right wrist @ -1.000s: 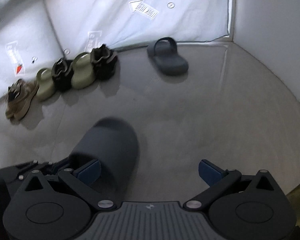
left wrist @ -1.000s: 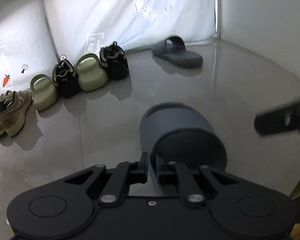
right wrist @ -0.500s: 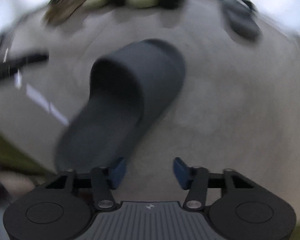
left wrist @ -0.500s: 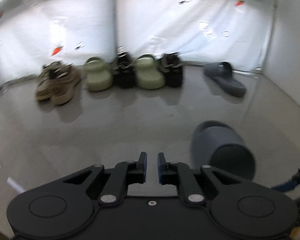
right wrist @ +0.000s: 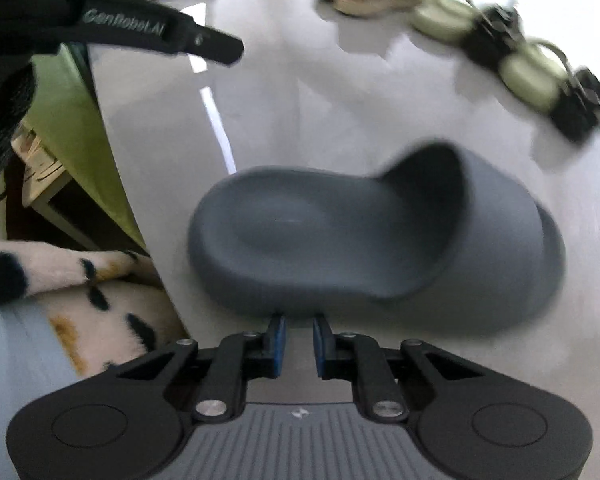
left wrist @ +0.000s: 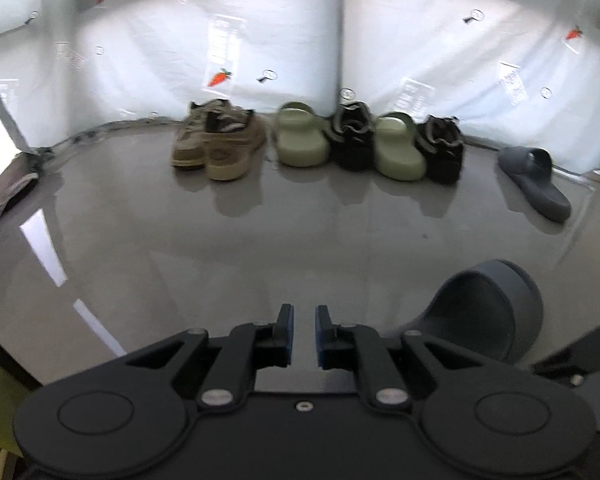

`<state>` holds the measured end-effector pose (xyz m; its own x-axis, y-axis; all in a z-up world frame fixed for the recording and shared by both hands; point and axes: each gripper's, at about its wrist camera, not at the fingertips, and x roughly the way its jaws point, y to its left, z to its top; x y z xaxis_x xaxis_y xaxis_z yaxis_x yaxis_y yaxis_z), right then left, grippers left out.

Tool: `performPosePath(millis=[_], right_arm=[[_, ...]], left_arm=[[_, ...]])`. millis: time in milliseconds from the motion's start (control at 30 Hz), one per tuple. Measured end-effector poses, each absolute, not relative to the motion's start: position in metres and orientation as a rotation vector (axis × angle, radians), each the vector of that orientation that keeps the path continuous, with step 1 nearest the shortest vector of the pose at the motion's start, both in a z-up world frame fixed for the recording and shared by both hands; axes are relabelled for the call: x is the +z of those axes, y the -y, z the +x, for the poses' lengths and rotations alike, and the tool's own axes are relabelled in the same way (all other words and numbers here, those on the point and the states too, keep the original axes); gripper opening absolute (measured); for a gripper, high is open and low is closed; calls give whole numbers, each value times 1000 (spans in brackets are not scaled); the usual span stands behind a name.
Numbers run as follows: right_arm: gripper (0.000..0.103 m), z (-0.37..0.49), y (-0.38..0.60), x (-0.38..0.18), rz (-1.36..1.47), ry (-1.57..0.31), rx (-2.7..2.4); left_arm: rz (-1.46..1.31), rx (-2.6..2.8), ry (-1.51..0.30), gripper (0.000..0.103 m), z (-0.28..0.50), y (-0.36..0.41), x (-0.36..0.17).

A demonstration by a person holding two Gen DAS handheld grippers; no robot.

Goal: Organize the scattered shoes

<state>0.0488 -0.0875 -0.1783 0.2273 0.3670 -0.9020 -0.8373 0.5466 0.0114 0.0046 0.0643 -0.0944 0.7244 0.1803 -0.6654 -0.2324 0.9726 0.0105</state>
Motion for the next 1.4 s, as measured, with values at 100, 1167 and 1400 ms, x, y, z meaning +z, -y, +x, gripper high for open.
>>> performPosePath(millis=[100, 1167, 1400], right_arm=[[17, 65, 59, -178, -516, -1021, 911], [101, 168, 61, -169, -649, -849, 1004], [84, 186, 31, -186, -557, -928, 819]], left_arm=[[-86, 209, -725, 11, 23, -86, -90], [-61, -36, -653, 14, 151, -120, -88], [-78, 77, -677, 14, 147, -135, -88]])
